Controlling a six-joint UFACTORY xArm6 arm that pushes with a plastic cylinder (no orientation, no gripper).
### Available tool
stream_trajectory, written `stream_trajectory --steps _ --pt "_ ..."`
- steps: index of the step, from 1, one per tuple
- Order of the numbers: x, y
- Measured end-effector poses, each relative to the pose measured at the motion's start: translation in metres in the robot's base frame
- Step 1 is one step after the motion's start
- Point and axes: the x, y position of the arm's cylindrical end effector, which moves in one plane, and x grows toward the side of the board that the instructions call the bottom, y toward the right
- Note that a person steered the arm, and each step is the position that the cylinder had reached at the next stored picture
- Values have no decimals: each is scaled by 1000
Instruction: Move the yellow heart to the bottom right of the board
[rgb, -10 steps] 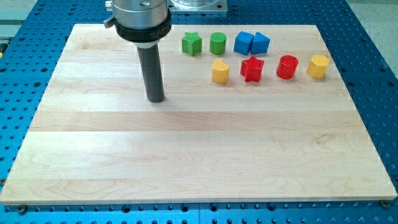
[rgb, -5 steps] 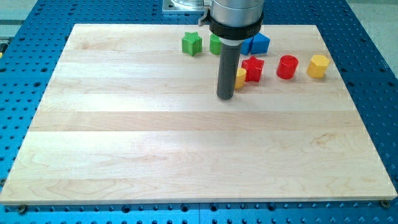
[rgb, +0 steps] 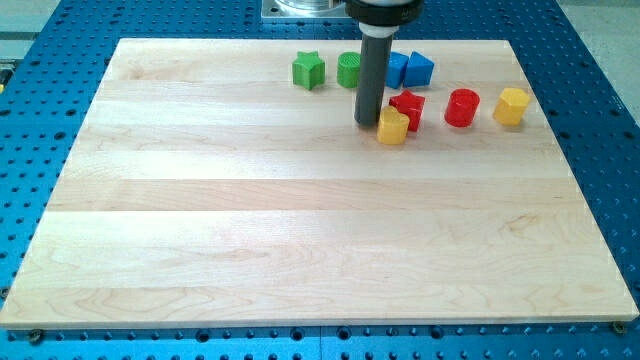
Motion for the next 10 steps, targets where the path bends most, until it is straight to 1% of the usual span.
stream_trajectory --steps 1,2,3,4,6,7,8,9,10 --pt "23 44" --pt "93 69" --pt "78 70" --pt "67 38" --pt "153 95" --pt "135 16" --pt "158 -7" --pt "172 -40" --pt "204 1"
